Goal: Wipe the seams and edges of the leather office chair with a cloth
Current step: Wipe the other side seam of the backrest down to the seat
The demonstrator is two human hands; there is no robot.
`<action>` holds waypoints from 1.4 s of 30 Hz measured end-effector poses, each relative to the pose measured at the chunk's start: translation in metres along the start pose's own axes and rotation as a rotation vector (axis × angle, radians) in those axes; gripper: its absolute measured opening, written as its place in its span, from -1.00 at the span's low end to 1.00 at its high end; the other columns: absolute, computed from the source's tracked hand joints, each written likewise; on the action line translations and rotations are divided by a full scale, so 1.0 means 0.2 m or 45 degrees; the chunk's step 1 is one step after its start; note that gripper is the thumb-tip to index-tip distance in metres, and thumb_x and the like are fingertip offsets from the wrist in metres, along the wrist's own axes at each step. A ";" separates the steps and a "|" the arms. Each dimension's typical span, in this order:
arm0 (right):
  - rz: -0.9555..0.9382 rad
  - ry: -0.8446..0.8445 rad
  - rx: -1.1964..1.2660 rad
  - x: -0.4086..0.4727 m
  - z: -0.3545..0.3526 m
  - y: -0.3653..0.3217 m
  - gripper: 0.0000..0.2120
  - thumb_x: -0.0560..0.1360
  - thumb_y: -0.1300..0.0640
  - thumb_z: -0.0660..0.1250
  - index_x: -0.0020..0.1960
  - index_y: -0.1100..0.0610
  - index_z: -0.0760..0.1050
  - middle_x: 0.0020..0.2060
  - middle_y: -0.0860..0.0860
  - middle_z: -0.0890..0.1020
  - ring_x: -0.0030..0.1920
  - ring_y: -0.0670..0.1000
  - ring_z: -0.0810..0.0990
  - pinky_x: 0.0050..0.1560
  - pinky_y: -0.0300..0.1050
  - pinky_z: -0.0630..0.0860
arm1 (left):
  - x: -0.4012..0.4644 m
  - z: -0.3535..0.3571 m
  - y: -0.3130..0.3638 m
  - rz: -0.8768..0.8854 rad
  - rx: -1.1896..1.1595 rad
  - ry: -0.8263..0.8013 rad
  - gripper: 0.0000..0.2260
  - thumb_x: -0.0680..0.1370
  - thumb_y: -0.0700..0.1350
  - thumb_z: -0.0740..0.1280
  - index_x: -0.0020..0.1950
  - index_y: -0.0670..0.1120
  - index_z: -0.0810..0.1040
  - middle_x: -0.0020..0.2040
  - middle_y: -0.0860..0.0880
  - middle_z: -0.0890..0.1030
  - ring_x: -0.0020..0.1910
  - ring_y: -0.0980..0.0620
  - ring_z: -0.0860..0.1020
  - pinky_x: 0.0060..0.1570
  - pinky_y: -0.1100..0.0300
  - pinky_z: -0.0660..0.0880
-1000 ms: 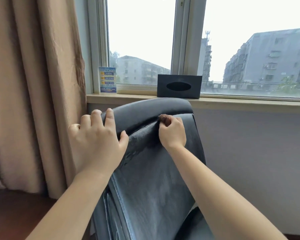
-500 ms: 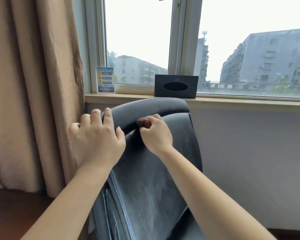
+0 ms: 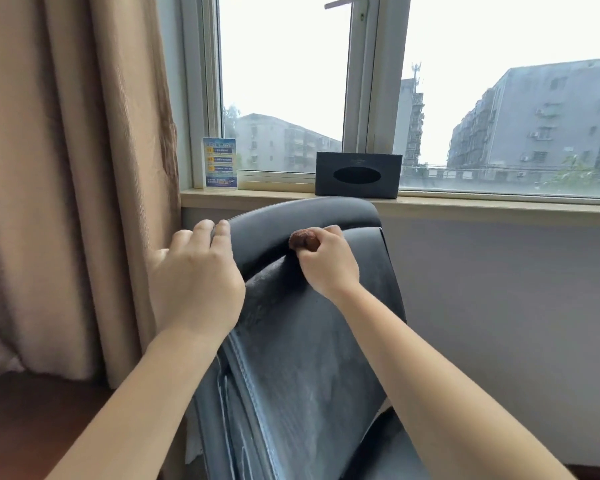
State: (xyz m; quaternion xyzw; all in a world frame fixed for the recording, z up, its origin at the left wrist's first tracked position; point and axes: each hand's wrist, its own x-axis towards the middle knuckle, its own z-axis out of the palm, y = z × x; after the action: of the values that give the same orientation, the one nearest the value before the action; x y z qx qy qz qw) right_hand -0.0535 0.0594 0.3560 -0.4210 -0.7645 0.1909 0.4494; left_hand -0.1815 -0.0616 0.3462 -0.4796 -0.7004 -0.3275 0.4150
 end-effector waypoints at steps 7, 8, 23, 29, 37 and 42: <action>-0.154 0.031 0.084 -0.09 0.04 -0.04 -0.79 0.49 0.14 0.29 0.04 -0.05 0.63 0.01 -0.15 0.57 0.02 -0.03 0.53 -0.01 -0.09 0.51 | 0.00 -0.01 0.00 -0.006 -0.013 -0.087 -0.63 0.40 -0.26 0.22 0.16 -0.28 0.62 0.07 -0.23 0.65 -0.09 -0.26 0.61 -0.20 -0.02 0.52; -0.219 0.010 0.113 -0.12 0.05 -0.06 -0.80 0.48 0.16 0.31 0.02 -0.05 0.63 -0.01 -0.16 0.58 0.00 -0.05 0.54 0.00 -0.09 0.52 | 0.00 -0.02 -0.01 -0.003 -0.031 -0.094 -0.63 0.40 -0.27 0.22 0.15 -0.28 0.62 0.07 -0.24 0.65 -0.07 -0.26 0.61 -0.17 -0.03 0.53; -0.601 -0.071 0.073 -0.40 0.11 -0.18 -0.79 0.43 0.17 0.33 0.05 0.04 0.57 -0.03 -0.15 0.64 0.02 -0.03 0.53 -0.02 -0.06 0.49 | -0.04 -0.13 -0.13 -0.063 -0.687 -0.158 -0.71 0.56 -0.39 0.25 0.24 -0.22 0.58 0.30 -0.09 0.56 0.38 -0.02 0.42 0.30 0.52 0.10; -0.500 -0.003 -0.027 -0.37 0.09 -0.17 -0.80 0.47 0.12 0.32 0.08 -0.03 0.55 -0.01 -0.17 0.62 0.05 -0.04 0.53 -0.09 -0.13 0.46 | -0.07 -0.10 -0.16 0.031 -0.631 -0.184 -0.73 0.57 -0.38 0.24 0.21 -0.24 0.60 0.30 -0.12 0.55 0.39 -0.11 0.41 0.35 0.21 0.22; -0.638 -0.098 0.017 -0.44 0.12 -0.21 -0.73 0.44 0.18 0.33 0.13 0.05 0.55 0.06 -0.12 0.61 0.08 0.00 0.52 -0.07 -0.07 0.50 | -0.09 -0.09 -0.14 -0.037 -0.625 -0.145 -0.71 0.57 -0.37 0.23 0.23 -0.21 0.60 0.31 -0.07 0.55 0.41 -0.07 0.39 0.36 0.24 0.21; -0.585 -0.058 0.016 -0.41 0.13 -0.20 -0.74 0.46 0.14 0.31 0.14 -0.01 0.54 0.05 -0.17 0.58 0.07 -0.06 0.51 -0.09 -0.12 0.46 | -0.09 -0.07 -0.14 -0.049 -0.652 -0.125 -0.72 0.57 -0.36 0.21 0.21 -0.22 0.61 0.30 -0.08 0.56 0.40 -0.09 0.40 0.34 0.29 0.19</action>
State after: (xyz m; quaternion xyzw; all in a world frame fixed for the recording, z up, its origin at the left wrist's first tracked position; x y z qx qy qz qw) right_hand -0.0739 -0.0289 0.3262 -0.2286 -0.8491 0.0977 0.4662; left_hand -0.2005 -0.0905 0.3339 -0.5707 -0.6230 -0.4784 0.2395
